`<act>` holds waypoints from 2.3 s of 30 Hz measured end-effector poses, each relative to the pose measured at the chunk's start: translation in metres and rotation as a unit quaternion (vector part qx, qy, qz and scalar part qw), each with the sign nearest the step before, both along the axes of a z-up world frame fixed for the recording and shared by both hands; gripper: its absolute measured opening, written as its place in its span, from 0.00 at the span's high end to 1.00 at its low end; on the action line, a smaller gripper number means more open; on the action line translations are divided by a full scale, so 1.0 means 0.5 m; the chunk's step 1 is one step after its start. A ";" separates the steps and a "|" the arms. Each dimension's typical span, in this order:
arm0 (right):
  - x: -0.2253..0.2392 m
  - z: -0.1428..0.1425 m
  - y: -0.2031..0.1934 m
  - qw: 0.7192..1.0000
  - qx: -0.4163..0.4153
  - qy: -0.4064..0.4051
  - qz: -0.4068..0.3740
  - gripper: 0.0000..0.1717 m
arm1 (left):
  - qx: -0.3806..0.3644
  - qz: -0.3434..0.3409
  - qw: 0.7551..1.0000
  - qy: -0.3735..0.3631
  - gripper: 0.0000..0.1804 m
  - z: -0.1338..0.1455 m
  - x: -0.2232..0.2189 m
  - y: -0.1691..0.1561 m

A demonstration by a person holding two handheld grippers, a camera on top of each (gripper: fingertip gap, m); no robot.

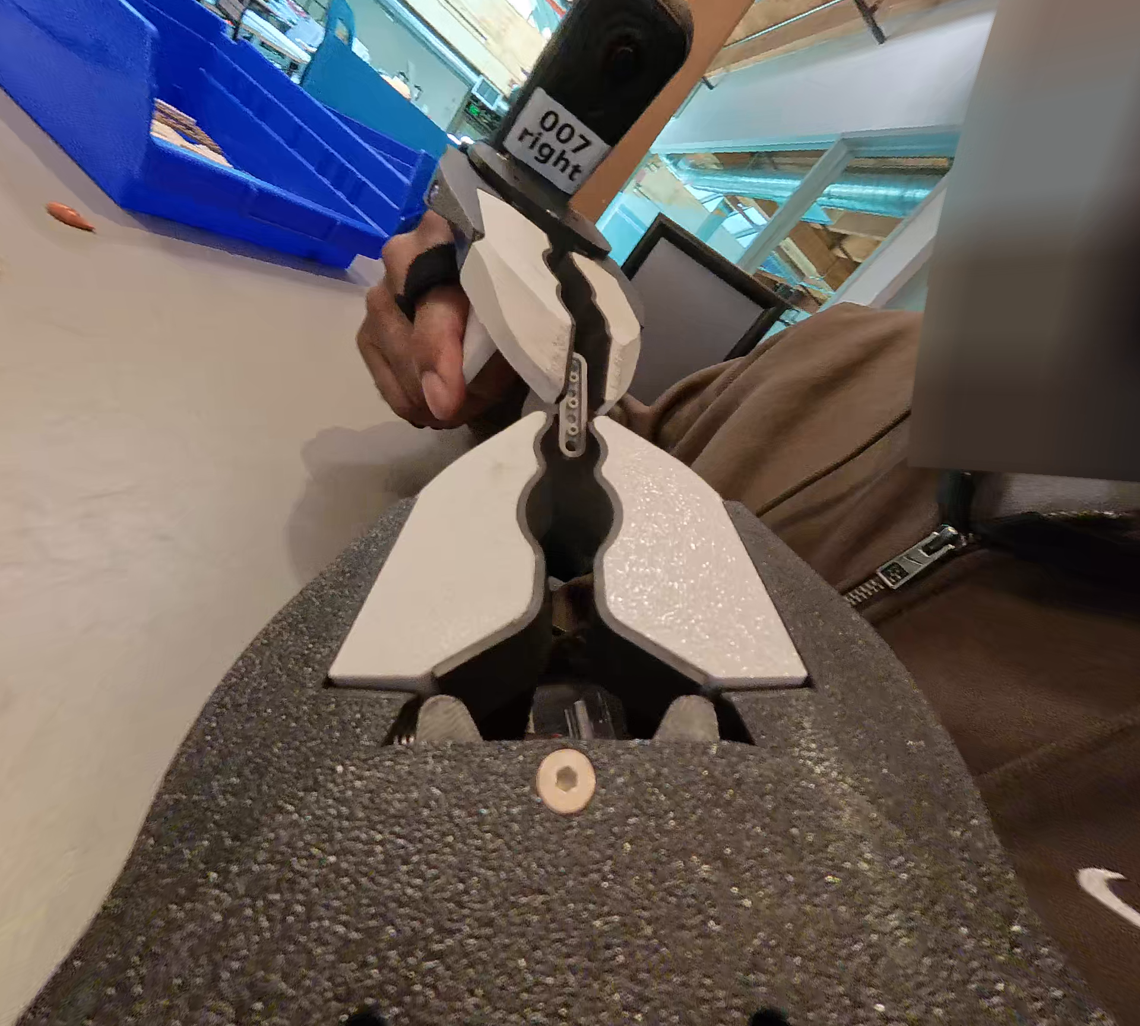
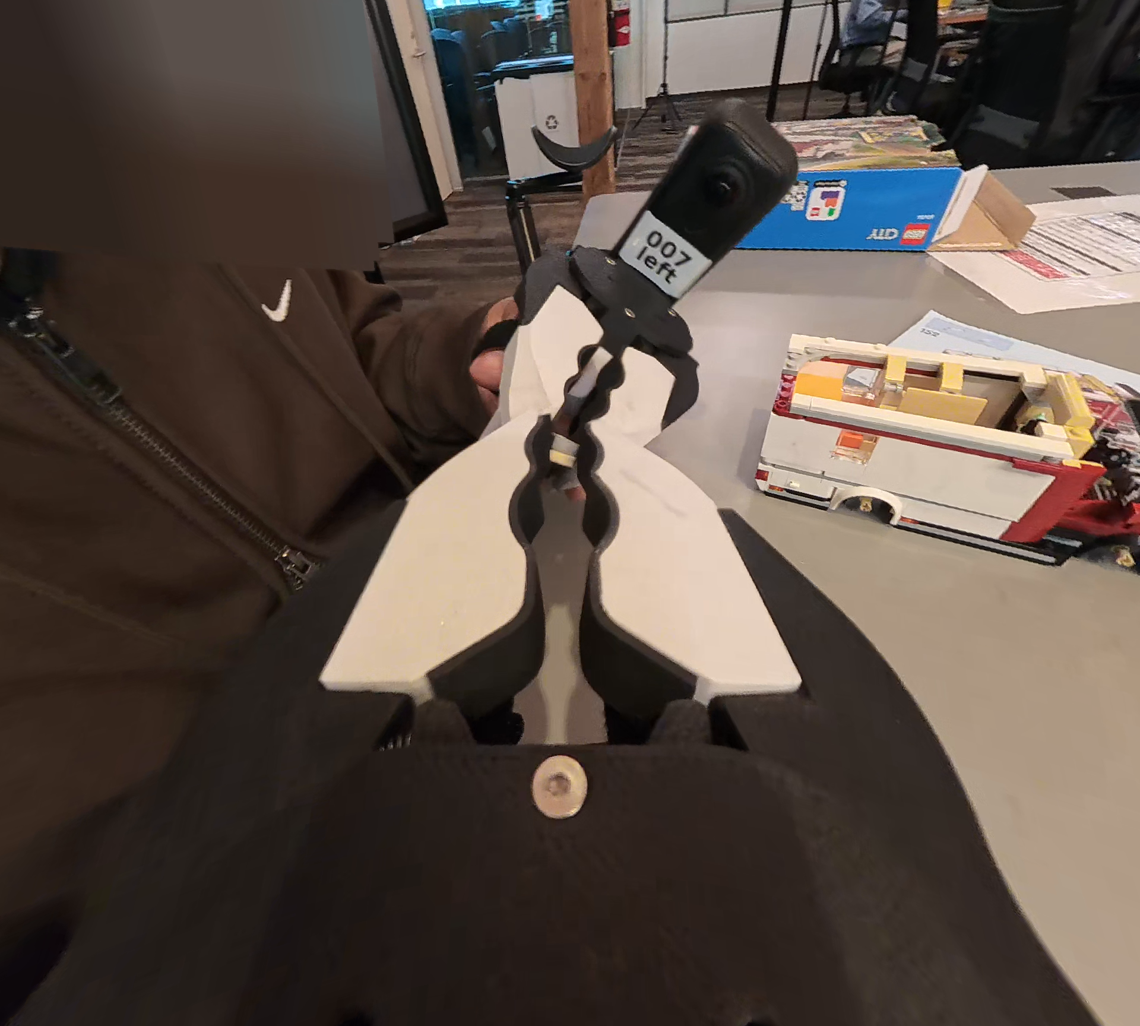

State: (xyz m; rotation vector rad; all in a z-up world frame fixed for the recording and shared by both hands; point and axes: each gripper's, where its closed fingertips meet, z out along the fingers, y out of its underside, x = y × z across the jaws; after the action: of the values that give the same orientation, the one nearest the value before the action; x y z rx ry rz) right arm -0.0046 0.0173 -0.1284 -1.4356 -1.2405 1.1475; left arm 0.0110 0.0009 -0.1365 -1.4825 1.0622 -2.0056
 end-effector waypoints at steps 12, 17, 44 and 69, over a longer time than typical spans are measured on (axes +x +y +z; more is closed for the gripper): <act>0.002 0.038 -0.001 0.995 -0.012 0.098 -0.005 0.95 | -0.050 -0.024 0.995 -0.086 0.96 0.038 -0.007 0.000; 0.025 0.051 0.018 0.985 -0.044 0.156 -0.065 0.92 | -0.023 0.024 0.992 -0.125 0.96 0.055 -0.026 0.019; 0.007 -0.010 0.001 0.993 0.060 0.003 -0.101 0.96 | -0.010 0.017 1.000 -0.017 0.96 0.008 -0.015 0.009; 0.029 -0.052 0.023 0.941 0.240 -0.169 -0.169 0.96 | 0.045 0.054 0.996 0.047 0.97 -0.027 -0.001 0.027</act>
State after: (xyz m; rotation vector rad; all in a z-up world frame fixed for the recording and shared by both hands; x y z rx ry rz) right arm 0.0096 0.0286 -0.1545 -1.4224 -1.3246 0.3375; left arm 0.0102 0.0142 -0.1500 -1.5644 1.0710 -1.8065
